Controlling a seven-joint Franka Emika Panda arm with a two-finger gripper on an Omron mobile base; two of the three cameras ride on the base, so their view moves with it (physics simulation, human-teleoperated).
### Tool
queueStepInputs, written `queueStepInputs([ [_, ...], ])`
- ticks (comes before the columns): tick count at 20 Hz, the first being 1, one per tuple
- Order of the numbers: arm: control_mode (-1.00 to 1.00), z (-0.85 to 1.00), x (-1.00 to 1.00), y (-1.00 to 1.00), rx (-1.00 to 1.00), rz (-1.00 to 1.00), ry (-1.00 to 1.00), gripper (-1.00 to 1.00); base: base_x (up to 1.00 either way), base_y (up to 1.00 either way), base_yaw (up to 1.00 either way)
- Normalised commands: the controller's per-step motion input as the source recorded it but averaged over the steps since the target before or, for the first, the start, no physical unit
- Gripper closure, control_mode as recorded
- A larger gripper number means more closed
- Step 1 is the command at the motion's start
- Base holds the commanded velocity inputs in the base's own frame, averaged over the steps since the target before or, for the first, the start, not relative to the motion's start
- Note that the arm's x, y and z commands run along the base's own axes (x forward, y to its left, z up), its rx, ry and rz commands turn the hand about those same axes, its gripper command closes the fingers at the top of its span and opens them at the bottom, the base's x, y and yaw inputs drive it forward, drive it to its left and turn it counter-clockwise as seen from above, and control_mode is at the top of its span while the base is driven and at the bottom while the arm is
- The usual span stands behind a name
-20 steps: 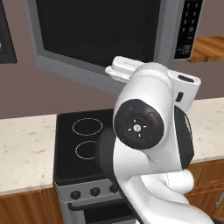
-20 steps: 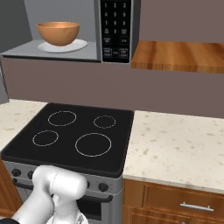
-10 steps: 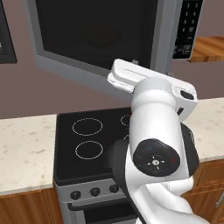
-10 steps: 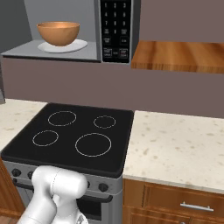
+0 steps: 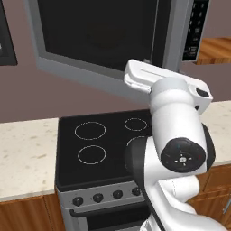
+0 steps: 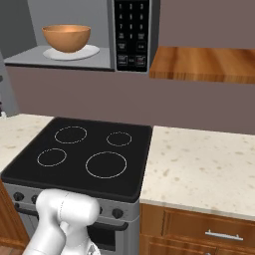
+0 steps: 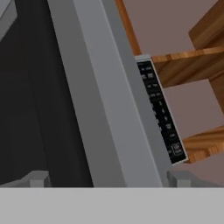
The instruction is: The microwave is finished heating the chicken drumstick and tomato. Take the bowl containing the food and place it on the dining counter.
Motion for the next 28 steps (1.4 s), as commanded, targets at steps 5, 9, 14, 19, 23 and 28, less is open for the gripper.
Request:
queueStepInputs([
  [5, -1.0, 0.01, -0.11, 0.64, -0.12, 0.01, -0.06, -1.0, 0.0, 0.0, 0.0],
  [9, -1.0, 0.0, 0.0, 0.1, -0.05, 0.01, 0.0, -1.0, 0.0, 0.0, 0.0],
  [14, -1.0, 0.0, 0.0, 0.42, -0.1, 0.0, 0.0, -1.0, 0.0, 0.0, 0.0],
  [19, -1.0, 0.0, 0.0, 0.32, -0.08, 0.0, 0.0, -1.0, 0.0, 0.0, 0.0],
  [23, -1.0, -0.02, -0.28, 0.0, -0.05, 0.02, -0.05, -1.0, 0.0, 0.0, 0.0],
  [28, -1.0, -0.07, -0.47, 0.11, -0.12, 0.03, -0.09, -1.0, 0.0, 0.0, 0.0],
])
